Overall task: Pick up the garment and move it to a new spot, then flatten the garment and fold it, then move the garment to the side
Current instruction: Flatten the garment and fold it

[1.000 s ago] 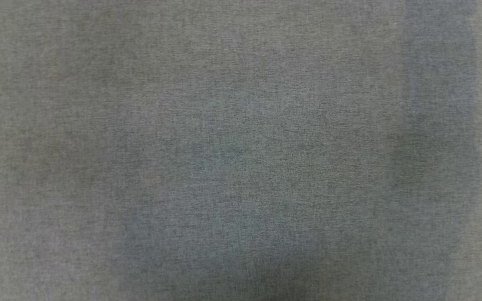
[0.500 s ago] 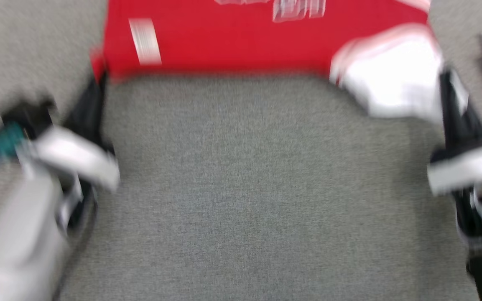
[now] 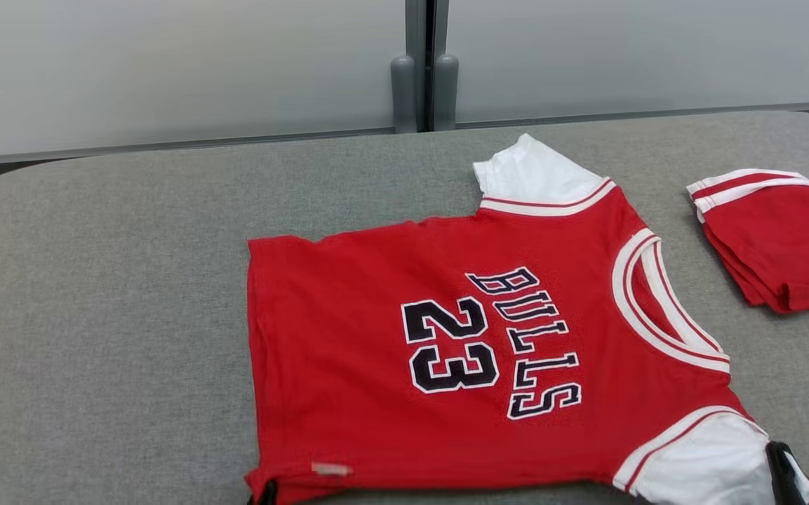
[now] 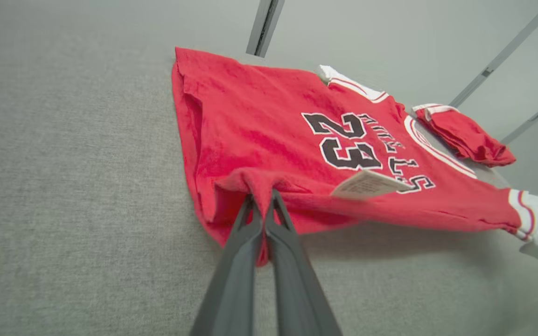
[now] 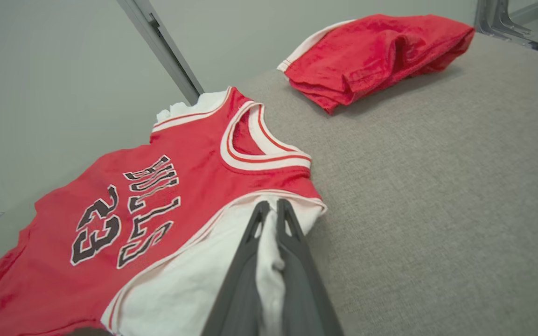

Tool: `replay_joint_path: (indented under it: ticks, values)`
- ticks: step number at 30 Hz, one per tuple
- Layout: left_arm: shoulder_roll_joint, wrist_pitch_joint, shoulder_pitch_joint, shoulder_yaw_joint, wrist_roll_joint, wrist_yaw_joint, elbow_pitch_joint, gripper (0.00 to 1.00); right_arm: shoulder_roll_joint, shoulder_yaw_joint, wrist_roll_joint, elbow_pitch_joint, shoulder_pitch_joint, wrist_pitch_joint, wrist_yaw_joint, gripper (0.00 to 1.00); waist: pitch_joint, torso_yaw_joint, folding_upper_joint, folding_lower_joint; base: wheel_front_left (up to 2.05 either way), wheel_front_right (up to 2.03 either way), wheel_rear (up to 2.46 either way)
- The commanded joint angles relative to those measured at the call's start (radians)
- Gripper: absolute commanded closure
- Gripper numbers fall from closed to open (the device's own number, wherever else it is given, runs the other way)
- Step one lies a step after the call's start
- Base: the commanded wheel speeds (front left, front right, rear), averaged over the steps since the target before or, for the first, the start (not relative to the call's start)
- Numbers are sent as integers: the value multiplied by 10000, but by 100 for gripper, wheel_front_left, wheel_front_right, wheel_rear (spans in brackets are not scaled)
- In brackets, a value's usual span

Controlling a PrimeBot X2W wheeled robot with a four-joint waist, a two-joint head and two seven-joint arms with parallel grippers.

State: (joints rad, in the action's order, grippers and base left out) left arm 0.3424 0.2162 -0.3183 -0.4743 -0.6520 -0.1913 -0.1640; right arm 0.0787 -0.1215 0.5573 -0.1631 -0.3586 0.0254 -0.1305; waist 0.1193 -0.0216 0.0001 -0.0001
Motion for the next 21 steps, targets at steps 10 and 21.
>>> replay_joint_path:
  ticks: [10,21]
  values:
    - [620,-2047,2676,295,-401,330,-788,100,533,165,-577,437,3327,1684,-3,100,1316,318,-1,1,0,0,0]
    - [281,-3546,4746,146,-655,125,1025,19,1253,637,-1369,2763,6396,2451,-3,0,1985,479,-1,1,0,0,0]
